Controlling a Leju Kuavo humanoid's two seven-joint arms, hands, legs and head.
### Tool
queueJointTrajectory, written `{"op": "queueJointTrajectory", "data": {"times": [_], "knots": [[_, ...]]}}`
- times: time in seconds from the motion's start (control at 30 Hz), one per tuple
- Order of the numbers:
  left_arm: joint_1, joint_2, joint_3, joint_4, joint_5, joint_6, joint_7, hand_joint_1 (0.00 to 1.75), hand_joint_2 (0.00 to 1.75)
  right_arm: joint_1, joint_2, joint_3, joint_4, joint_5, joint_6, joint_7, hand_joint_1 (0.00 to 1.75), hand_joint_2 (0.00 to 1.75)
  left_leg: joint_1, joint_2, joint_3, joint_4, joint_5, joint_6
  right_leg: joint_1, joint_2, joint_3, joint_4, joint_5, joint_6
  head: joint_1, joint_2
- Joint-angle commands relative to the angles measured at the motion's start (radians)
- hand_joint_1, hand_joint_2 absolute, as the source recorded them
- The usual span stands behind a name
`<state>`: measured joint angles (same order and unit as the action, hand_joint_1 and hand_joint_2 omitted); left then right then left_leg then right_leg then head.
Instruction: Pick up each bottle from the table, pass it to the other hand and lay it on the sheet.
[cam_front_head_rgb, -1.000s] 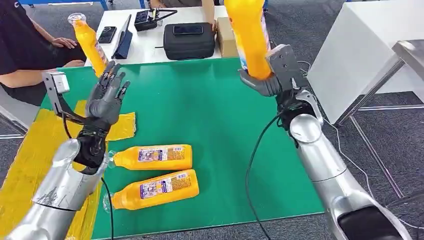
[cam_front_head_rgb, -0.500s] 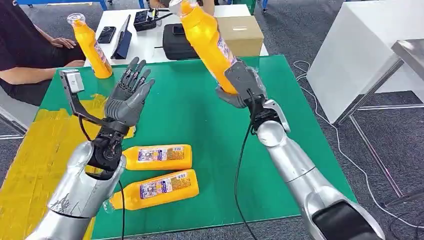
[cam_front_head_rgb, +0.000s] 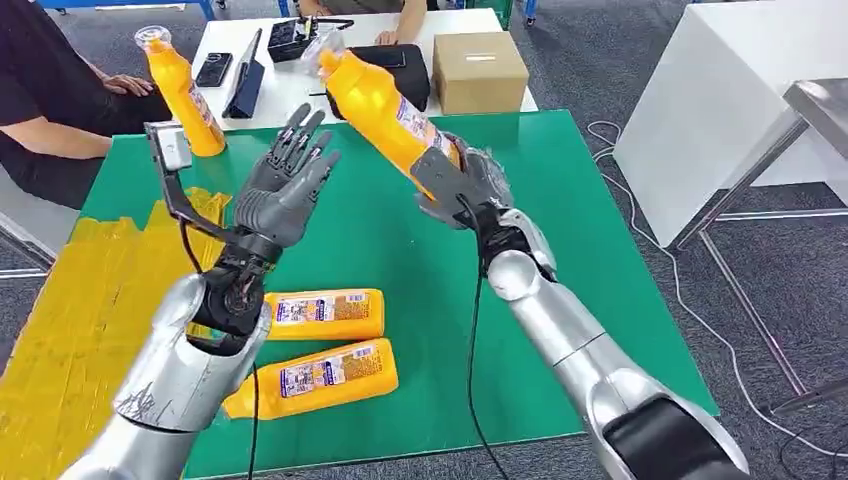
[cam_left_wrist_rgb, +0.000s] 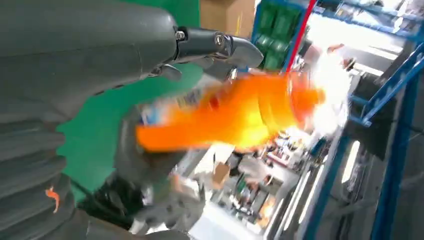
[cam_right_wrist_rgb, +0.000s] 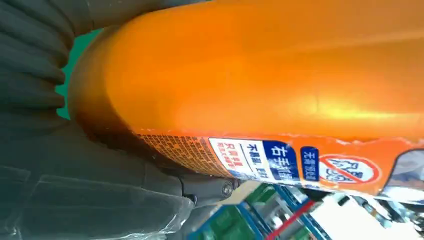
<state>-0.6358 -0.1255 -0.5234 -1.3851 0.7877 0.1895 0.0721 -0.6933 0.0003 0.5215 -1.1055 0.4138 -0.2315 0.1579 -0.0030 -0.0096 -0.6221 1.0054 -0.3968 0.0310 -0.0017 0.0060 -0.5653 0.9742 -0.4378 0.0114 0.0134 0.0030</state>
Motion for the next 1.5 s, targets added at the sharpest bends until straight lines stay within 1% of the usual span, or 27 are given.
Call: {"op": "queueJointTrajectory", "data": {"times": [0.03, 0.17, 0.23, 0.3, 0.43, 0.57, 0.6, 0.7, 0.73, 0.77, 0.83, 0.87, 0.93, 1.0, 1.07, 1.2, 1.27, 1.33, 1.37, 1.4, 1.43, 1.5], "knots": [[-0.137, -0.058, -0.094, 0.189, 0.029, 0.066, 0.012, 0.0, 1.75, -0.092, 0.059, 0.096, 0.08, 0.13, -0.026, 0.039, 1.75, 1.75, 0.0, 0.001, 0.001, 0.001, -0.001, -0.002, 0.0, 0.0, 0.001, 0.001, -0.001, 0.0, 0.0, 0.0], [-0.139, -0.056, -0.094, 0.193, 0.029, 0.066, 0.013, 0.0, 1.75, -0.092, 0.062, 0.098, 0.081, 0.133, -0.027, 0.041, 1.75, 1.75, 0.0, 0.002, 0.004, 0.001, -0.002, -0.002, 0.0, 0.001, 0.003, 0.0, -0.002, 0.0, 0.0, 0.0], [-0.14, -0.054, -0.094, 0.193, 0.029, 0.066, 0.013, 0.0, 1.75, -0.09, 0.061, 0.097, 0.083, 0.132, -0.026, 0.04, 1.75, 1.75, 0.0, 0.001, 0.002, 0.001, -0.001, -0.002, 0.0, 0.0, 0.002, 0.0, -0.001, 0.0, 0.0, 0.0], [-0.157, -0.059, -0.099, 0.22, 0.02, 0.098, 0.02, 0.0, 1.75, -0.095, 0.068, 0.115, 0.093, 0.176, -0.032, 0.038, 1.75, 1.75, 0.0, 0.0, 0.003, 0.001, -0.002, -0.002, 0.0, -0.001, 0.002, 0.0, -0.002, 0.0, 0.0, 0.0], [-0.235, -0.081, -0.113, 0.346, -0.007, 0.162, 0.033, 0.0, 1.75, -0.102, 0.11, 0.172, 0.111, 0.26, -0.041, 0.038, 1.75, 1.75, 0.0, 0.001, 0.001, 0.001, -0.001, -0.002, 0.0, 0.001, 0.001, 0.001, -0.001, 0.0, 0.0, 0.0], [-0.316, -0.1, -0.148, 0.467, -0.062, 0.191, 0.01, 0.0, 1.75, -0.123, 0.16, 0.221, 0.145, 0.277, -0.022, 0.043, 1.75, 1.75, 0.001, 0.003, 0.005, 0.002, -0.004, -0.004, 0.001, 0.002, 0.004, 0.002, -0.003, 0.0, 0.0, 0.0], [-0.341, -0.104, -0.169, 0.502, -0.097, 0.215, 0.004, 0.0, 1.75, -0.128, 0.169, 0.237, 0.149, 0.282, -0.017, 0.045, 1.75, 1.75, 0.001, 0.001, 0.001, 0.002, -0.002, -0.002, 0.001, 0.0, 0.0, 0.002, -0.002, 0.0, 0.0, 0.0], [-0.38, -0.104, -0.187, 0.553, -0.127, 0.237, 0.009, 0.0, 1.75, -0.124, 0.191, 0.268, 0.155, 0.284, -0.005, 0.044, 1.75, 1.75, 0.001, 0.001, 0.002, 0.002, -0.002, -0.002, 0.001, 0.0, 0.001, 0.001, -0.002, 0.0, 0.0, 0.0], [-0.38, -0.104, -0.187, 0.553, -0.127, 0.237, 0.009, 0.0, 1.75, -0.124, 0.191, 0.268, 0.155, 0.284, -0.005, 0.044, 1.75, 1.75, 0.001, 0.002, 0.003, 0.002, -0.003, -0.003, 0.001, 0.0, 0.003, 0.001, -0.003, 0.0, 0.0, 0.0], [-0.38, -0.104, -0.187, 0.553, -0.127, 0.237, 0.009, 0.0, 1.75, -0.124, 0.191, 0.268, 0.155, 0.284, -0.005, 0.044, 1.75, 1.75, 0.001, 0.001, 0.001, 0.001, -0.001, -0.002, 0.001, 0.001, 0.001, 0.001, -0.001, 0.0, 0.0, 0.0], [-0.38, -0.102, -0.187, 0.556, -0.127, 0.235, 0.009, 0.0, 1.75, -0.123, 0.188, 0.267, 0.155, 0.283, -0.005, 0.041, 1.75, 1.75, 0.001, 0.001, 0.001, 0.001, -0.002, -0.002, 0.001, 0.0, 0.001, 0.0, -0.001, 0.0, 0.001, 0.0], [-0.379, -0.104, -0.187, 0.558, -0.127, 0.235, 0.009, 0.0, 1.75, -0.125, 0.185, 0.266, 0.155, 0.282, -0.005, 0.04, 1.75, 1.75, 0.001, 0.001, 0.003, 0.001, -0.002, -0.002, 0.001, -0.001, 0.003, 0.001, -0.002, 0.0, -0.001, 0.0], [-0.379, -0.104, -0.187, 0.558, -0.127, 0.235, 0.009, 0.0, 1.75, -0.125, 0.185, 0.266, 0.155, 0.282, -0.005, 0.04, 1.75, 1.75, 0.001, 0.0, 0.0, 0.001, -0.001, -0.002, 0.001, -0.001, 0.001, 0.001, -0.001, 0.0, 0.0, 0.0], [-0.411, -0.104, -0.218, 0.604, -0.191, 0.277, -0.026, 0.0, 1.75, -0.134, 0.183, 0.298, 0.161, 0.283, 0.009, 0.039, 1.75, 1.75, 0.001, 0.0, 0.003, 0.002, -0.003, -0.003, 0.0, -0.001, 0.003, 0.002, -0.003, 0.0, 0.0, 0.0], [-0.453, -0.115, -0.22, 0.678, -0.225, 0.309, -0.026, 0.0, 1.75, -0.143, 0.2, 0.346, 0.179, 0.277, 0.028, 0.043, 1.75, 1.75, 0.001, 0.001, 0.002, 0.002, -0.003, -0.002, 0.001, 0.0, 0.002, 0.002, -0.002, 0.0, 0.0, 0.0], [-0.485, -0.124, -0.181, 0.776, -0.206, 0.31, -0.053, 0.0, 1.75, -0.15, 0.231, 0.411, 0.185, 0.236, 0.047, 0.038, 1.75, 1.75, 0.001, 0.002, 0.0, 0.002, -0.002, -0.002, 0.0, 0.002, 0.0, 0.001, -0.001, 0.0, 0.0, 0.0], [-0.488, -0.115, -0.152, 0.796, -0.185, 0.313, -0.076, 0.0, 1.75, -0.14, 0.241, 0.438, 0.167, 0.208, 0.056, 0.038, 1.75, 1.75, 0.001, 0.004, 0.002, 0.001, -0.003, -0.003, 0.0, 0.003, 0.001, 0.002, -0.002, -0.001, 0.0, 0.0], [-0.492, -0.105, -0.139, 0.802, -0.177, 0.313, -0.096, 0.0, 1.75, -0.133, 0.245, 0.454, 0.16, 0.19, 0.06, 0.044, 1.75, 1.75, 0.001, 0.003, -0.001, 0.001, -0.001, -0.002, 0.0, 0.003, -0.001, 0.001, 0.0, 0.0, 0.0, 0.0], [-0.493, -0.103, -0.127, 0.802, -0.171, 0.323, -0.117, 0.1, 1.75, -0.13, 0.246, 0.465, 0.157, 0.168, 0.068, 0.049, 1.75, 1.75, 0.001, 0.005, 0.001, 0.001, -0.002, -0.003, 0.0, 0.004, 0.001, 0.002, -0.001, -0.001, 0.0, 0.0], [-0.492, -0.1, -0.112, 0.797, -0.165, 0.339, -0.143, 1.66, 1.75, -0.127, 0.246, 0.476, 0.158, 0.153, 0.069, 0.053, 1.75, 1.75, 0.001, 0.005, 0.002, 0.001, -0.003, -0.003, 0.0, 0.004, 0.001, 0.002, -0.002, -0.001, 0.0, 0.0], [-0.493, -0.099, -0.11, 0.796, -0.165, 0.345, -0.15, 1.75, 1.75, -0.126, 0.247, 0.48, 0.162, 0.147, 0.071, 0.055, 1.75, 1.75, 0.001, 0.005, 0.001, 0.001, -0.003, -0.003, 0.001, 0.004, 0.001, 0.002, -0.001, -0.001, 0.0, 0.0], [-0.492, -0.102, -0.085, 0.785, -0.142, 0.364, -0.163, 1.75, 1.75, -0.125, 0.247, 0.498, 0.174, 0.123, 0.07, 0.058, 1.75, 1.75, 0.001, 0.005, 0.001, 0.001, -0.003, -0.002, 0.001, 0.005, 0.001, 0.003, -0.001, 0.0, 0.0, 0.0]]}}
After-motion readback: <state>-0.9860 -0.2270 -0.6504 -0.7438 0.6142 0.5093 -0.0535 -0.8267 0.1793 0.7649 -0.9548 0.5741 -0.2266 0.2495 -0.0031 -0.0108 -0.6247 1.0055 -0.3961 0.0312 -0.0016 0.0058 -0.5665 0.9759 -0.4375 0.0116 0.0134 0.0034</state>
